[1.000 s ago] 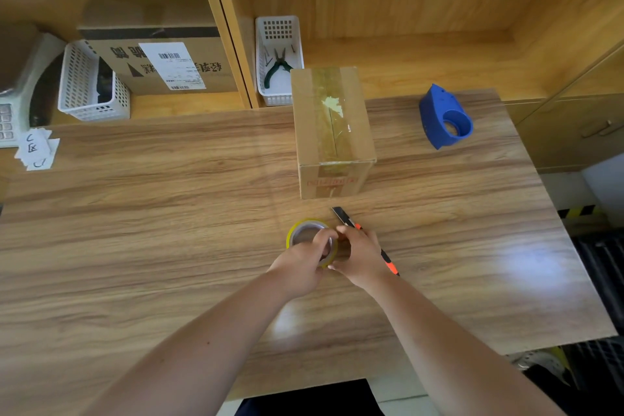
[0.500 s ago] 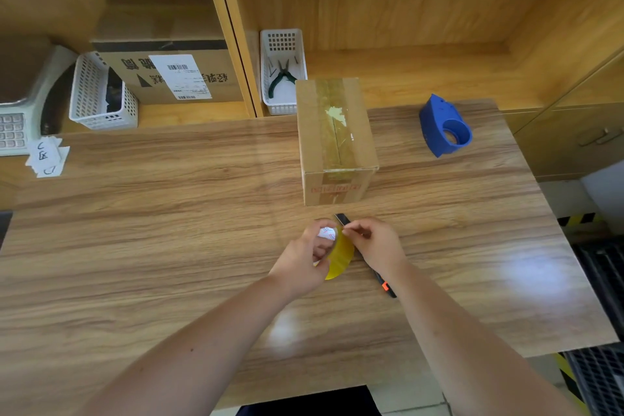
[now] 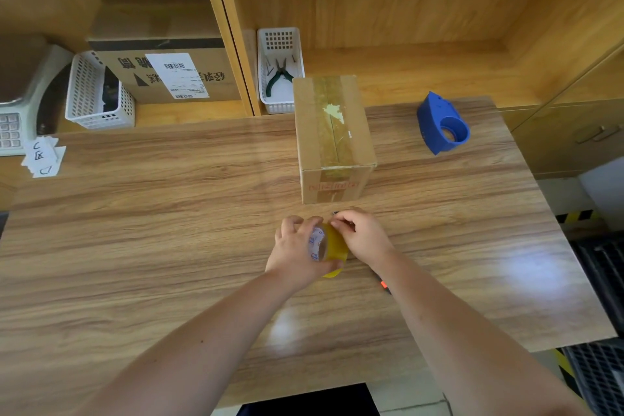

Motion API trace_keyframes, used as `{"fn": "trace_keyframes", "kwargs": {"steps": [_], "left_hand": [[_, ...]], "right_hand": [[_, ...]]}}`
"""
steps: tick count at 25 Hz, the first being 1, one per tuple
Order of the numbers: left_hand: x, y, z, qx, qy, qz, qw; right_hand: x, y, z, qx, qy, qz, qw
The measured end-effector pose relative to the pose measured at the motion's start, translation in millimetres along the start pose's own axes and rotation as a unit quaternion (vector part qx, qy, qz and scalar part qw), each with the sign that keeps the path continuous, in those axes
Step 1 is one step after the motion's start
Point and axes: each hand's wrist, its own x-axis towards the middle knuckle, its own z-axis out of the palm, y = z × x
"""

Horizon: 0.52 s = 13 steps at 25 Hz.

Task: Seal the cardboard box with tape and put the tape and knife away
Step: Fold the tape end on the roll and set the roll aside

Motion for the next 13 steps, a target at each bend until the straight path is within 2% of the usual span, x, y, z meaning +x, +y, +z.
{"fn": "trace_keyframes", "kwargs": {"steps": [3, 5, 8, 13], "left_hand": [[5, -4, -2, -0.022, -0.021, 0.014, 0.999], [6, -8, -2, -0.052, -0.050, 0.027, 0.997], [5, -9, -3, -0.083, -0.067, 0.024, 0.994], [-3, -4, -6, -0.154, -0.045, 0.041, 0.986]], "right_hand": [[-1, 1, -4, 0.074, -0.026, 0.045, 0.996], [-1, 2, -2, 0.075, -0.014, 0.052, 0.996], [-4, 1, 1, 0.030, -0.008, 0.022, 0.999], [-9, -6, -10, -0.002, 0.017, -0.030, 0.999]]}}
